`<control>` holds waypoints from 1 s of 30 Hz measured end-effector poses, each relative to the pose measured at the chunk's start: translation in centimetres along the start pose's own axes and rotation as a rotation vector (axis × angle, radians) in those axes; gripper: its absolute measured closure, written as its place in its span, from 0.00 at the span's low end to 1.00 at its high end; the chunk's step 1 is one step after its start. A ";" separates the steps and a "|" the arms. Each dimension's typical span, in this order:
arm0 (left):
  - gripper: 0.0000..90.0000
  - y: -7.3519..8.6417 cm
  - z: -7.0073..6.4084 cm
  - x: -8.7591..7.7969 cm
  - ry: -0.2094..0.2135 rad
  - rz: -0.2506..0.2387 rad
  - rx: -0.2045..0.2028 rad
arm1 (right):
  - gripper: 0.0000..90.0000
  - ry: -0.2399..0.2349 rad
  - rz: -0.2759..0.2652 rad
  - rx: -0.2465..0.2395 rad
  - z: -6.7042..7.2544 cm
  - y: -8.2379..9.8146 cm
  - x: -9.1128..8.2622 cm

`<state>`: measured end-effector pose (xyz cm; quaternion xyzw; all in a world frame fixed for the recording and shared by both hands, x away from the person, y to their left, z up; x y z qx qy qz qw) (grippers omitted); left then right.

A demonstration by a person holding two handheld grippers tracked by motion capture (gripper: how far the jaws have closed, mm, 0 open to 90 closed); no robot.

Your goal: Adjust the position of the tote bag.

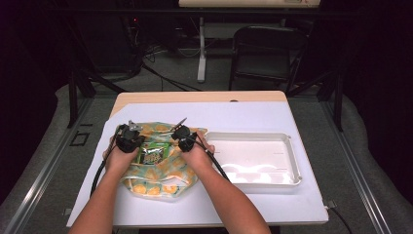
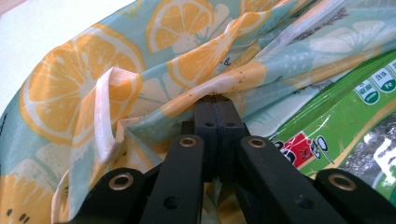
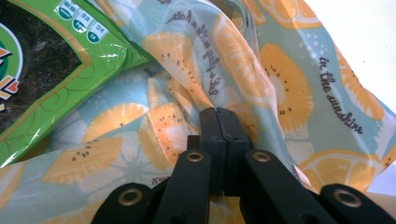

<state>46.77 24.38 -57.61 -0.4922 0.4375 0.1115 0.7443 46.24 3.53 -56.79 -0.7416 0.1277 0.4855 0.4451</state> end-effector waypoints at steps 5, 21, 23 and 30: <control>1.00 0.0 0.0 0.0 0.001 0.003 -0.006 | 1.00 -0.001 -0.001 0.000 0.0 0.0 0.0; 0.85 -0.4 0.4 -2.0 0.030 -0.042 -0.084 | 1.00 0.001 0.001 -0.003 0.0 0.1 0.0; 0.80 -0.5 0.3 -2.6 0.050 -0.052 -0.095 | 1.00 0.002 0.002 -0.009 0.0 0.1 0.0; 0.73 -0.8 0.2 -5.3 0.042 -0.138 -0.127 | 1.00 0.005 -0.011 -0.001 0.1 0.1 0.0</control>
Point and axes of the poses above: each handheld gripper's, and its own axes: x roughly forward along the jaws, y roughly out of its underside, z roughly to its left, the point moved 3 cm from there along x, roughly forward along the jaws, and after that the axes turned 2 degrees about y, right-handed, at the moved point
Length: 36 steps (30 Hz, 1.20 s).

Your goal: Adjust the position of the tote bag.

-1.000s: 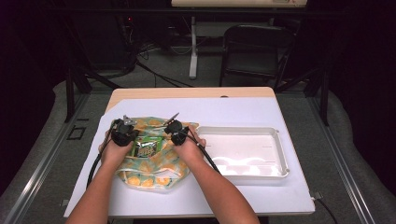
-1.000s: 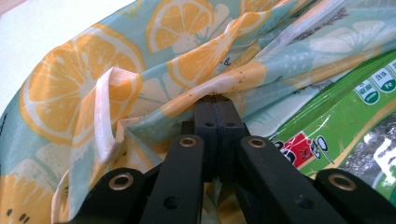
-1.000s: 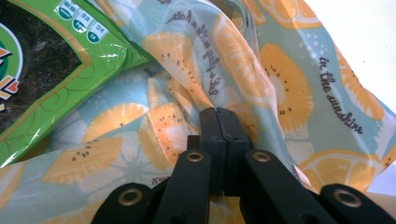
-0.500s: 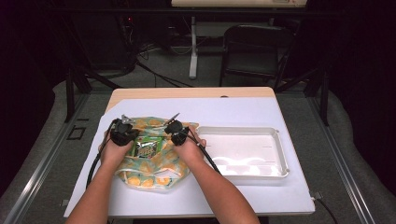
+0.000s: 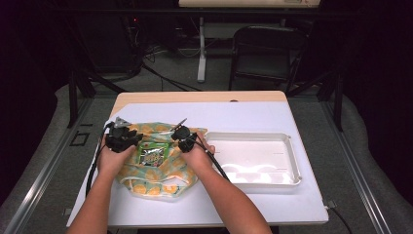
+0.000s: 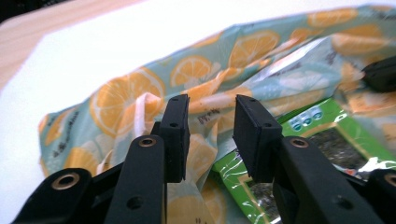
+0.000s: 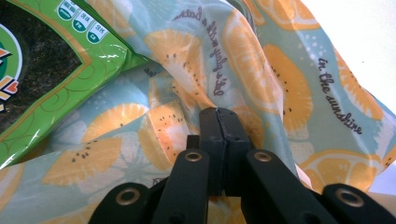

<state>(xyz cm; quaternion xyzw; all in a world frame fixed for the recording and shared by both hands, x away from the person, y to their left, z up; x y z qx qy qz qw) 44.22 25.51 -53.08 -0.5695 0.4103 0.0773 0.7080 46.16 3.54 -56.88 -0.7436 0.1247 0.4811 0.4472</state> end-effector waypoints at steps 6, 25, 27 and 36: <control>0.72 -0.2 -0.3 -1.3 0.020 -0.037 -0.013 | 0.98 0.003 -0.002 -0.002 0.0 0.0 0.0; 0.69 0.0 -0.7 -3.6 0.008 -0.076 -0.016 | 0.73 -0.065 -0.126 0.024 0.5 -0.8 -2.4; 0.69 0.1 -0.8 -3.8 0.006 -0.078 -0.012 | 0.71 -0.077 -0.151 0.036 0.6 -0.9 -2.9; 0.68 0.0 -1.7 -5.1 0.019 -0.095 -0.015 | 0.63 -0.083 -0.231 -0.012 1.3 -1.2 -6.2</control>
Point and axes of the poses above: each handheld gripper's, and its own axes: x roughly forward along the jaws, y roughly out of its underside, z roughly to its left, the point moved 3 cm from there along x, roughly forward along the jaws, and after that the axes turned 2 degrees about y, right-handed, at the moved point
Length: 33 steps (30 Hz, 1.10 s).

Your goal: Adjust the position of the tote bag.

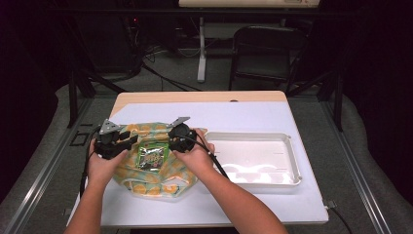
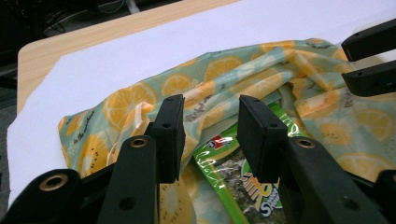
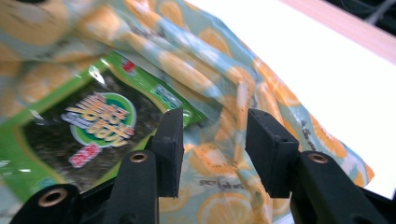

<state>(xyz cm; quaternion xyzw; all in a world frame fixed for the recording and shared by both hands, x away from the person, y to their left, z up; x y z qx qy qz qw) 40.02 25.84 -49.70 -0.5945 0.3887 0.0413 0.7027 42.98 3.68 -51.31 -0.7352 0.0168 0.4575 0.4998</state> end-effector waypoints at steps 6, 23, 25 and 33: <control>0.67 -0.2 -0.6 -0.8 0.010 -0.015 0.000 | 0.62 -0.029 -0.046 -0.023 0.9 -0.2 -1.5; 0.66 0.8 -1.5 -1.7 0.024 0.005 -0.007 | 0.73 -0.141 -0.009 -0.039 2.5 0.6 -1.3; 0.66 1.0 -1.6 -1.8 0.021 0.006 -0.011 | 0.75 -0.149 -0.004 -0.041 2.7 0.6 -1.4; 0.71 2.1 -1.8 -2.2 0.021 0.031 -0.020 | 0.78 -0.158 0.013 -0.098 3.8 1.0 -1.8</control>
Point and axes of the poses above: each handheld gripper's, and its own axes: x roughly forward along the jaws, y roughly out of its underside, z roughly to its left, the point moved 3 cm from there along x, roughly forward along the jaws, and after that the axes turned 2 degrees about y, right-handed, at the moved point
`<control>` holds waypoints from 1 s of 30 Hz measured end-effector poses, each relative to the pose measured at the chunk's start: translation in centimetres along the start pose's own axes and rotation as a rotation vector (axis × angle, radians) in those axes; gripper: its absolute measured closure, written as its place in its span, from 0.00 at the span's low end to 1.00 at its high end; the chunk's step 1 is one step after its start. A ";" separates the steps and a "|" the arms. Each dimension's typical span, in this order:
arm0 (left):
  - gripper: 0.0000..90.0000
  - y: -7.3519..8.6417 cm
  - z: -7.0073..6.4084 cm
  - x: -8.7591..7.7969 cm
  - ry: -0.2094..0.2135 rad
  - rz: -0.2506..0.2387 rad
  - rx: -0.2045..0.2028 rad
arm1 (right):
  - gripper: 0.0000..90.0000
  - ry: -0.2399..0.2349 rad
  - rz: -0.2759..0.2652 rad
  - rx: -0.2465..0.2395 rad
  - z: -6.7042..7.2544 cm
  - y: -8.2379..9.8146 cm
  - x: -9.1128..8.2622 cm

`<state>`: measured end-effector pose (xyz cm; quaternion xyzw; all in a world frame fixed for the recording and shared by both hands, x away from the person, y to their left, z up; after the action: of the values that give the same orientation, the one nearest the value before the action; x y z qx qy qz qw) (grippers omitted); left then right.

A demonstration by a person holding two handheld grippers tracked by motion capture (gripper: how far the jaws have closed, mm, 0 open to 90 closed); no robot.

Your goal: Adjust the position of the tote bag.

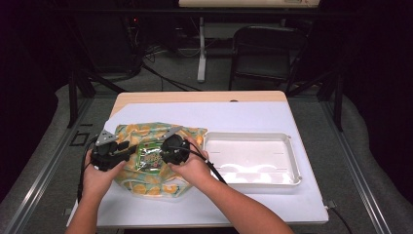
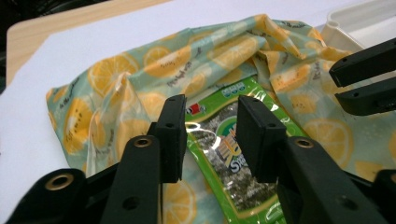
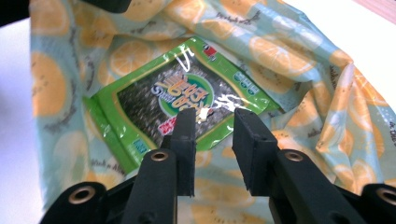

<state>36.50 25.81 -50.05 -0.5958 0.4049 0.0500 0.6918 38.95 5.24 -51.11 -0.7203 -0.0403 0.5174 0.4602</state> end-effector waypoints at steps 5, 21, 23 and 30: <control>0.80 0.7 -0.3 -0.5 -0.010 0.018 0.016 | 0.85 -0.009 0.007 -0.022 0.8 1.1 -0.4; 0.84 5.4 -1.9 0.2 0.001 0.164 0.072 | 0.87 -0.041 0.093 -0.053 2.2 4.6 0.5; 0.84 6.0 -1.8 0.3 0.005 0.179 0.079 | 0.87 -0.040 0.099 -0.059 2.4 4.7 0.6; 0.83 7.0 -1.6 0.0 0.028 0.181 0.049 | 0.87 -0.051 0.122 -0.066 2.9 5.3 1.3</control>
<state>31.84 26.45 -55.43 -0.5404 0.4677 0.0940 0.6930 35.09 4.70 -55.89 -0.7226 -0.0249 0.5613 0.4027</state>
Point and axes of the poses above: each handheld gripper's, and its own axes: x roughly forward along the jaws, y roughly out of its underside, z roughly to its left, the point moved 3 cm from there along x, roughly forward along the jaws, and after that the axes turned 2 degrees about y, right-handed, at the moved point
